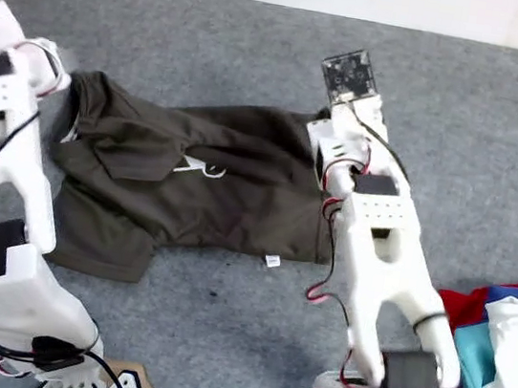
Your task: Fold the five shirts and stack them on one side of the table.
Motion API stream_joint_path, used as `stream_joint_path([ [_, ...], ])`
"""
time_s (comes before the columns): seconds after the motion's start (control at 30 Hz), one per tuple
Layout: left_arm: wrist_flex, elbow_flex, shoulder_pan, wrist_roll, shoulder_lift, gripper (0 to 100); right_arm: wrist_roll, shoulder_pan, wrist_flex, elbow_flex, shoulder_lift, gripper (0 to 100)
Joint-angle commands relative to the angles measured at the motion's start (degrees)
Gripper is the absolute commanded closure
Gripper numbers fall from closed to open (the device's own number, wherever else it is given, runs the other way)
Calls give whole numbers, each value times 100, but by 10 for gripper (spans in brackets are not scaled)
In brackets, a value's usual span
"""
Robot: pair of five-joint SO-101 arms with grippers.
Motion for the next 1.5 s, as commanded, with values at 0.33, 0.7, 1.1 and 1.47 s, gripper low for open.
stream_joint_path([
  [0.33,4440,-787,462,-1046,-66,720,62,-523,2404,1007,-3644,800],
  [0.7,3596,365,1235,-1046,-84,792,-721,-708,3222,1657,-4048,800],
  [1.1,3095,1798,1323,-1029,-2642,765,-1020,-409,3547,-31,-822,800],
  [1.47,703,2853,1297,-1037,-1710,765,-1020,-391,2791,444,-743,800],
])
